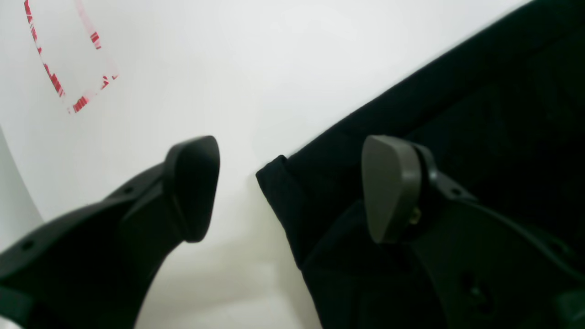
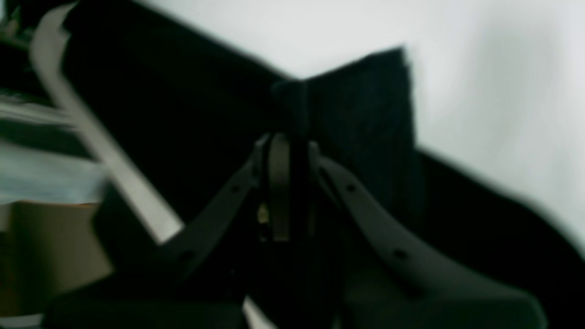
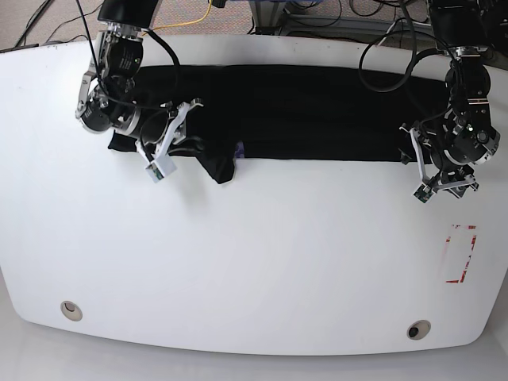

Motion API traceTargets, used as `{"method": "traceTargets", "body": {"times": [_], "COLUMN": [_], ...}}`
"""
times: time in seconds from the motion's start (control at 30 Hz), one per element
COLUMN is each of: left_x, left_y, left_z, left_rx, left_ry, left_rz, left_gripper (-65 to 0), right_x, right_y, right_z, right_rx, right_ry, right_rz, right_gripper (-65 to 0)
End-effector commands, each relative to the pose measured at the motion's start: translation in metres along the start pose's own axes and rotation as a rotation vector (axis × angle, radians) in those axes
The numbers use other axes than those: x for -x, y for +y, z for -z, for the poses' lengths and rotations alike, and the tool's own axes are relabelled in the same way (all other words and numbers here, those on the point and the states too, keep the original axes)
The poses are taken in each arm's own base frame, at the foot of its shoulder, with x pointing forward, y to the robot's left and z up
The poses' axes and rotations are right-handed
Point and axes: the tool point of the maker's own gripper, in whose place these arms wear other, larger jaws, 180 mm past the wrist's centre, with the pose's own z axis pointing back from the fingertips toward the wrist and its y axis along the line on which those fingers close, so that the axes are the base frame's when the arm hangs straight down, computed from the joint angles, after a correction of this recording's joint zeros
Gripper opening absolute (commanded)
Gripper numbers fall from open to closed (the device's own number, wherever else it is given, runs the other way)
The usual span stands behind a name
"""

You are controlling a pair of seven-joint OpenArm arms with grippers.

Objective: Layout the t-shirt on the table in an organized manner, then fold the t-shirt properly
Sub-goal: 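Release the hem and move the right gripper to the folded sleeve, then grasp the sleeve with the right gripper and tuck it onto the shirt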

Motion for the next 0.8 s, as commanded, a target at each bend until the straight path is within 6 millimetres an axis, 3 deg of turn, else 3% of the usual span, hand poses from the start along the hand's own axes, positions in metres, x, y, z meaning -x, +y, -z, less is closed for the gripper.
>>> {"method": "traceTargets", "body": {"times": [0.0, 0.47, 0.53, 0.6, 0.77], "left_x": [-0.011, -0.008, -0.008, -0.008, -0.008], "left_y": [0.01, 0.007, 0.007, 0.007, 0.007], "left_z": [-0.006, -0.005, -0.005, -0.005, -0.005], "left_rx": [-0.025, -0.02, -0.02, -0.02, -0.019], "left_ry": [-0.034, -0.028, -0.028, -0.028, -0.028], "left_rz": [0.013, 0.012, 0.012, 0.012, 0.013], "left_gripper": [-20.4, -20.4, -20.4, -20.4, -20.4], "right_x": [-0.001, 0.033, 0.038, 0.041, 0.041], "right_y": [0.008, 0.027, 0.028, 0.028, 0.026], "right_z": [-0.009, -0.026, -0.027, -0.027, -0.028], "right_rx": [-0.041, -0.147, -0.149, -0.149, -0.142], "right_ry": [-0.036, -0.021, -0.006, 0.008, 0.002], "right_rz": [0.003, 0.097, 0.103, 0.102, 0.109], "right_gripper": [-60.9, -59.9, -56.1, -47.7, -21.6]}}
